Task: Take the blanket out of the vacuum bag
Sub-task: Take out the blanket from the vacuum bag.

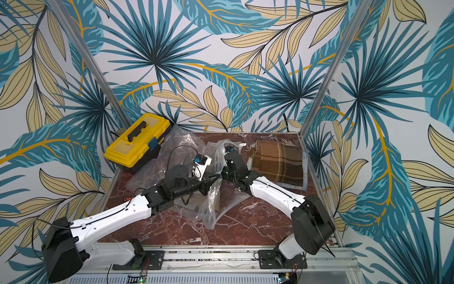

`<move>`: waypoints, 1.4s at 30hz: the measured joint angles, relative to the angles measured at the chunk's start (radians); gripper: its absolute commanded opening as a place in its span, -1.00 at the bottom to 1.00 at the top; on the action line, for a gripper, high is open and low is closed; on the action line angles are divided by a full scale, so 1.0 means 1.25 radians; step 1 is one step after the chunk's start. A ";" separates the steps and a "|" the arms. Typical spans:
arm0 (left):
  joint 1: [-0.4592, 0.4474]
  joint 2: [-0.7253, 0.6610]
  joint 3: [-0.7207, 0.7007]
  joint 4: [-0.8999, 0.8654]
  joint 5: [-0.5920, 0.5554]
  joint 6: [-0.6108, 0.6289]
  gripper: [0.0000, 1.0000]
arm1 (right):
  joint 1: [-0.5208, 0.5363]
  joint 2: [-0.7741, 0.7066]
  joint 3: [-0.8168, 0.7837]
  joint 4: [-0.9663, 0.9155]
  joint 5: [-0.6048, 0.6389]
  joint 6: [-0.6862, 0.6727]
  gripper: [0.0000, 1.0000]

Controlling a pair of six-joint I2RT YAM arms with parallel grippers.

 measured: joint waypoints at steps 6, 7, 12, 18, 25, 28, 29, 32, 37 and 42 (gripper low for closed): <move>0.020 -0.042 -0.002 -0.004 -0.029 0.002 -1.00 | 0.002 -0.038 -0.015 -0.057 0.030 -0.044 -1.00; 0.022 -0.045 -0.002 -0.006 -0.034 0.003 -1.00 | 0.002 -0.042 -0.014 -0.062 0.029 -0.046 -1.00; 0.031 -0.046 -0.022 -0.005 -0.054 0.003 -1.00 | 0.003 -0.066 -0.006 -0.082 0.014 -0.046 -1.00; 0.039 -0.046 -0.042 -0.005 -0.075 0.003 -1.00 | 0.004 -0.131 0.019 -0.118 0.002 -0.039 -1.00; 0.048 -0.037 -0.042 -0.005 -0.080 0.003 -1.00 | 0.004 -0.201 0.082 -0.170 0.009 -0.041 -1.00; 0.049 -0.031 -0.042 -0.005 -0.079 0.003 -1.00 | 0.004 -0.217 0.113 -0.199 0.015 -0.045 -1.00; 0.049 -0.031 -0.042 -0.005 -0.078 0.003 -1.00 | 0.004 -0.221 0.121 -0.207 0.017 -0.046 -1.00; 0.049 -0.028 -0.042 -0.005 -0.078 0.002 -1.00 | 0.004 -0.229 0.143 -0.228 0.017 -0.046 -1.00; 0.049 -0.026 -0.042 -0.001 -0.072 0.000 -1.00 | 0.004 -0.250 0.191 -0.274 0.027 -0.051 -1.00; 0.049 -0.015 -0.042 0.004 -0.066 -0.007 -1.00 | 0.004 -0.299 0.258 -0.336 0.087 -0.097 -1.00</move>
